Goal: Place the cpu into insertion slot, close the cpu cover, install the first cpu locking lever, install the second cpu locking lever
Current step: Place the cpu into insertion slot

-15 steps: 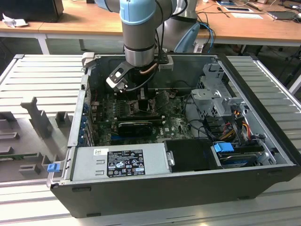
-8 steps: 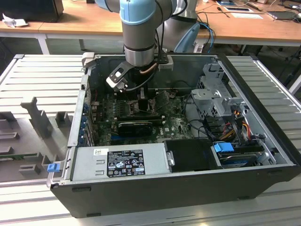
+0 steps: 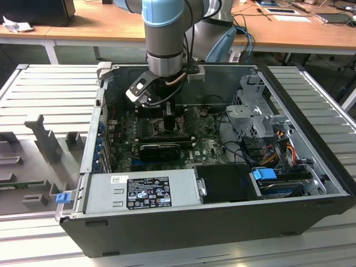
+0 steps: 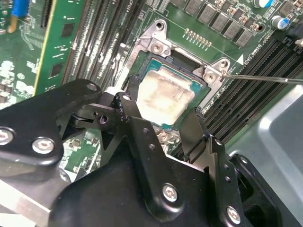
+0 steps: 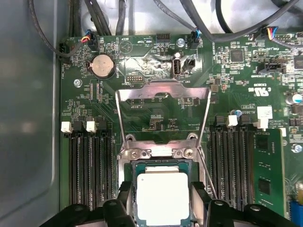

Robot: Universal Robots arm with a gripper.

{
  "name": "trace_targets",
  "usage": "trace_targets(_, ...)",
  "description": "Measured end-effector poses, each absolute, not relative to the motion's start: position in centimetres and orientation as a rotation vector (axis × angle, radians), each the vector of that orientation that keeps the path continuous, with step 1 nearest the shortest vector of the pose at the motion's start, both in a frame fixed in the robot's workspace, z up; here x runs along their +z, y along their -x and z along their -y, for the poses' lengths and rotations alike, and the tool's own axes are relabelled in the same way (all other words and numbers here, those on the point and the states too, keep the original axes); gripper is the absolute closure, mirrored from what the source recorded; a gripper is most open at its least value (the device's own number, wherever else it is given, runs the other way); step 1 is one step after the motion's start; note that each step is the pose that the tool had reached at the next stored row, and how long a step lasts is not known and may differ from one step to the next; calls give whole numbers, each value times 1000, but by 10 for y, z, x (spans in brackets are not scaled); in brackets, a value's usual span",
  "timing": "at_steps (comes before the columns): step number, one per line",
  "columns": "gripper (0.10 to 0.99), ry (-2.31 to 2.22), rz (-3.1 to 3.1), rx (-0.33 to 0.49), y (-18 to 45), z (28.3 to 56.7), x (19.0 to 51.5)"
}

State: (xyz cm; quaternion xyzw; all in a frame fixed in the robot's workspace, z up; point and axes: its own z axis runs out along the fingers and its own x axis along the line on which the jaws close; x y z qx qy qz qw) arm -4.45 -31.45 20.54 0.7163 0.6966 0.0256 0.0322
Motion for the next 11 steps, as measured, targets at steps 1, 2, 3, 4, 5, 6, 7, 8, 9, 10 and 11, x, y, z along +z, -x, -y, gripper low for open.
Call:
trace_targets(1,478,-2203,-2142,73,44,314,208)
trace_targets(2,478,-2199,-2139,66,44,314,210)
trace_targets(3,494,-2196,-2137,61,44,314,211)
trace_targets(4,561,-2195,-2136,58,44,314,211)
trace_targets(5,624,-2193,-2135,54,44,315,212)
trace_targets(6,624,-2191,-2133,49,44,315,212)
trace_targets(7,682,-2189,-2131,46,44,315,213)
trace_targets(8,741,-2187,-2130,43,44,315,213)
trace_targets(9,863,-2186,-2129,40,44,315,214)
trace_targets(10,922,-2185,-2128,38,44,315,215)
trace_targets(11,980,-2185,-2128,38,44,315,215)
